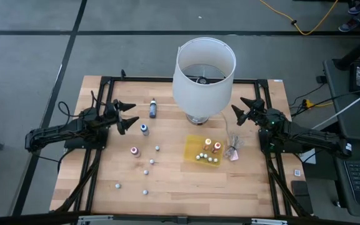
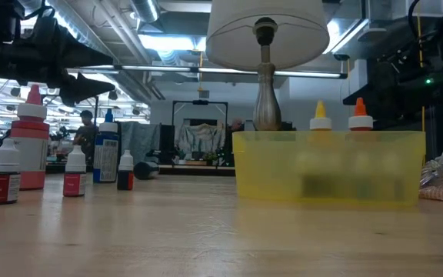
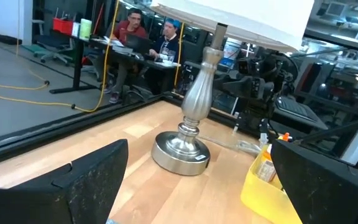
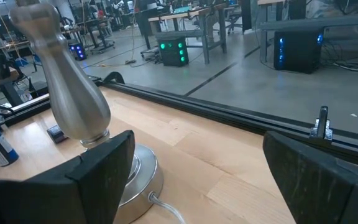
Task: Pick & Place food coloring
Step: Put the red food coloring bottle into the yellow bin
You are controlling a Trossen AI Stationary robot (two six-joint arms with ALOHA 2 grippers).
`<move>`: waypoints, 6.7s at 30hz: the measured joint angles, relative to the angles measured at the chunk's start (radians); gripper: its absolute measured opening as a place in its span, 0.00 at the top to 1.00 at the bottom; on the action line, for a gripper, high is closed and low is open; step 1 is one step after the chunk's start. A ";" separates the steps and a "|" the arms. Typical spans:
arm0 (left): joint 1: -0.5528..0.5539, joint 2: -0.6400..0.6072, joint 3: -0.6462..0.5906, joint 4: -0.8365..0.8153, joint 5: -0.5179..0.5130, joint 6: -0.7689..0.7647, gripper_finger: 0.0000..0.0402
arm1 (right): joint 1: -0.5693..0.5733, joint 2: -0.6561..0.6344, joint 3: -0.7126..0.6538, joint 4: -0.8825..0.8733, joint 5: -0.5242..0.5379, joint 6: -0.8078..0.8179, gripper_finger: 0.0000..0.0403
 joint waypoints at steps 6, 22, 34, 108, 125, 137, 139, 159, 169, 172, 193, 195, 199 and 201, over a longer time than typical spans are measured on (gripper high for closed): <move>-0.014 0.003 0.078 -0.002 0.050 0.074 0.03 | 0.000 0.000 0.000 0.000 0.000 0.000 0.12; -0.153 0.397 0.546 -0.434 -0.128 0.120 0.03 | 0.000 0.000 0.000 0.000 0.000 -0.001 0.12; -0.299 0.877 0.720 -0.447 -0.168 0.207 0.03 | 0.000 0.000 0.000 0.000 0.000 -0.001 0.12; -0.420 1.813 1.225 -0.961 0.017 0.238 0.03 | 0.000 0.000 0.000 0.000 0.000 0.000 0.12; -0.407 1.818 1.225 -0.980 0.030 0.237 0.21 | 0.000 0.000 0.000 0.000 0.000 0.000 0.12; -0.407 1.817 1.175 -0.917 0.049 0.221 0.33 | 0.000 0.000 0.000 0.000 0.000 -0.001 0.12; -0.408 1.817 1.175 -0.917 0.029 0.221 0.33 | 0.000 0.000 0.000 0.000 0.000 0.000 0.12; -0.408 1.816 1.175 -0.915 0.016 0.219 0.51 | 0.000 0.000 0.000 0.000 0.000 -0.001 0.12; -0.408 1.816 1.175 -0.919 -0.002 0.212 0.74 | 0.000 0.000 0.000 0.000 0.000 -0.001 0.12; -0.408 1.805 1.179 -0.926 0.013 0.210 0.81 | 0.000 0.000 0.000 0.000 0.000 0.000 0.12; -0.402 1.794 1.426 -1.064 0.076 0.211 0.83 | 0.000 0.000 0.000 0.000 0.000 0.000 0.12; -0.401 1.794 1.458 -1.068 0.076 0.216 0.82 | 0.000 0.000 0.000 0.000 0.000 -0.001 0.12; -0.400 1.794 1.507 -1.069 0.074 0.236 0.83 | 0.000 0.000 0.000 0.000 0.000 0.000 0.12; -0.399 1.800 1.529 -1.067 0.063 0.238 0.83 | 0.000 0.000 0.000 0.000 0.000 -0.001 0.12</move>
